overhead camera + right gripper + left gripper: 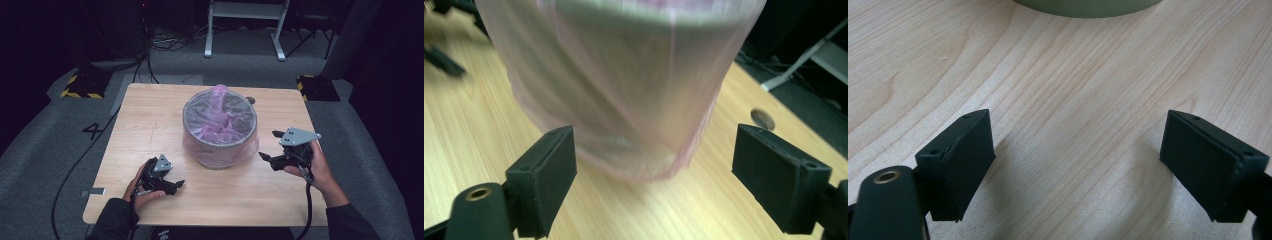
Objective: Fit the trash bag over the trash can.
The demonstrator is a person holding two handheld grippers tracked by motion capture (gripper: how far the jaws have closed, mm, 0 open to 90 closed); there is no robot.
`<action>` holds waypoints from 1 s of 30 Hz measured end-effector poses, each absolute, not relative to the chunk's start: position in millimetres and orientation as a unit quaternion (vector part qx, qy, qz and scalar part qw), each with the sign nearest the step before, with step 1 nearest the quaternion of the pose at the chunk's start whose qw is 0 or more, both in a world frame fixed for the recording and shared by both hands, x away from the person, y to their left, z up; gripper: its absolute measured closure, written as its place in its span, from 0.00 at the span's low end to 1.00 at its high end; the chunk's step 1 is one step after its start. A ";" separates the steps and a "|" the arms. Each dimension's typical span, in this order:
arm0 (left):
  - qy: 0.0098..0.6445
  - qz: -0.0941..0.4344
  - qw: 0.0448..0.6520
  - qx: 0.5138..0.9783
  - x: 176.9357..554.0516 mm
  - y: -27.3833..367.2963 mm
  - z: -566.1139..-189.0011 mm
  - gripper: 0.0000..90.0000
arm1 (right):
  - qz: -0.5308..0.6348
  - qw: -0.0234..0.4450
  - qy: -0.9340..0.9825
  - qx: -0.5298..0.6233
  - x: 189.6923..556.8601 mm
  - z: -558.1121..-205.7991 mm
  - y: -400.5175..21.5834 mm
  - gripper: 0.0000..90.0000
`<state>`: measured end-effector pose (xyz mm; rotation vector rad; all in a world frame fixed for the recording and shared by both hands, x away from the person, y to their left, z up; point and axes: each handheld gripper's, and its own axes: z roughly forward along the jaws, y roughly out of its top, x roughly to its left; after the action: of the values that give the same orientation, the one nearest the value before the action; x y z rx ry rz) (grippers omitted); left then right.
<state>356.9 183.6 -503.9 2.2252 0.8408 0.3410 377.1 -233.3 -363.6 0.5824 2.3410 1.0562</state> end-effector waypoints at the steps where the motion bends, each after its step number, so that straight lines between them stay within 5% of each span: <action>1: 0.326 0.132 0.361 0.864 356.9 183.6 -503.9 0.15 | 0.382 0.252 0.863 0.215 376.4 -367.5 -234.6 0.20; 30: 0.325 0.133 0.360 0.864 356.8 183.6 -503.8 0.15 | 0.301 0.200 0.887 0.289 357.8 -482.3 -294.9 0.20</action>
<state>356.8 183.6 -503.8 2.2273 0.8378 0.3439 357.8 -294.9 -482.3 0.8069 2.4788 0.8425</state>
